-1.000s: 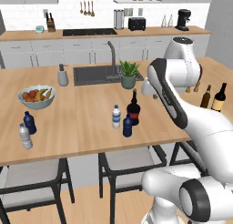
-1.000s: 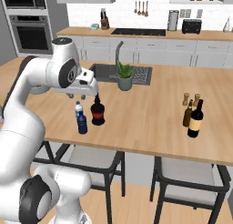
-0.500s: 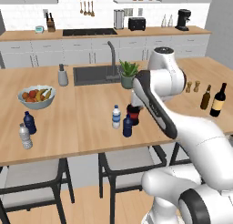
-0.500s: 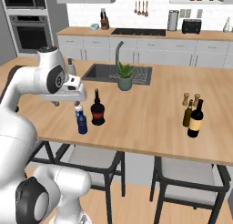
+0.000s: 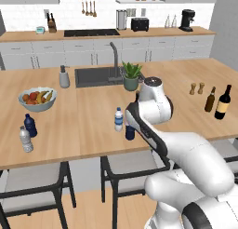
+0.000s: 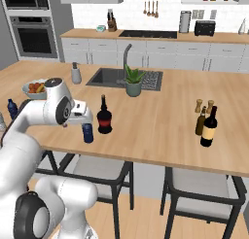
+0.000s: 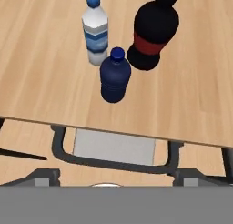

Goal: Move the plastic bottles in the middle to the plastics group, and the glass bottles in the middle to the glass group.

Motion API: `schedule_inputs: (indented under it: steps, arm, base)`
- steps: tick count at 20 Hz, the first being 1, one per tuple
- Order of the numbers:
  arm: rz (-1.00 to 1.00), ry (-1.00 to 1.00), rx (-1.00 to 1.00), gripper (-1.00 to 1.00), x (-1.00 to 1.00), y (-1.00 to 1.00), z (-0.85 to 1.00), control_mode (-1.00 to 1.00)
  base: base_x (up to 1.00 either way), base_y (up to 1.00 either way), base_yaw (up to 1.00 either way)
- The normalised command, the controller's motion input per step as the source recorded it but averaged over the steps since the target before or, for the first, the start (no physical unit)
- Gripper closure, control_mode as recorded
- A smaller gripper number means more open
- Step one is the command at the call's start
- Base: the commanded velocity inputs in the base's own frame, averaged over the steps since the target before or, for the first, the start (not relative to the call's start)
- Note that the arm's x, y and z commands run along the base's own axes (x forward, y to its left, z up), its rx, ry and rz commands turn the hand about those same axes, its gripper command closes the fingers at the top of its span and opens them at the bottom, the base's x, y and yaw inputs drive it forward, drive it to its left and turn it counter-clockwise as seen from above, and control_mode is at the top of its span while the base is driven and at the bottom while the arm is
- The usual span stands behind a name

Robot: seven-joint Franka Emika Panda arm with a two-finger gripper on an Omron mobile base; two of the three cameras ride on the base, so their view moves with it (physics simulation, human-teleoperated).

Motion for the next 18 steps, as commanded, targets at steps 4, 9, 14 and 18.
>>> schedule_inputs:
  steps: [4,9,14,18]
  arm:
    - [0.00,-0.04,0.02,-1.00,0.83,-0.06,-0.43,-1.00]
    - [0.00,0.01,0.05,-1.00,0.56,0.00,0.00,-1.00]
    - [0.00,0.02,0.01,-1.00,0.13,0.04,-0.06,-1.00]
    - [0.00,0.00,0.00,-1.00,0.20,0.09,-0.28,-1.00]
  base:
    - [0.00,0.00,0.00]
    - [0.00,0.00,0.00]
    - [0.00,0.00,0.00]
    - [0.00,0.00,0.00]
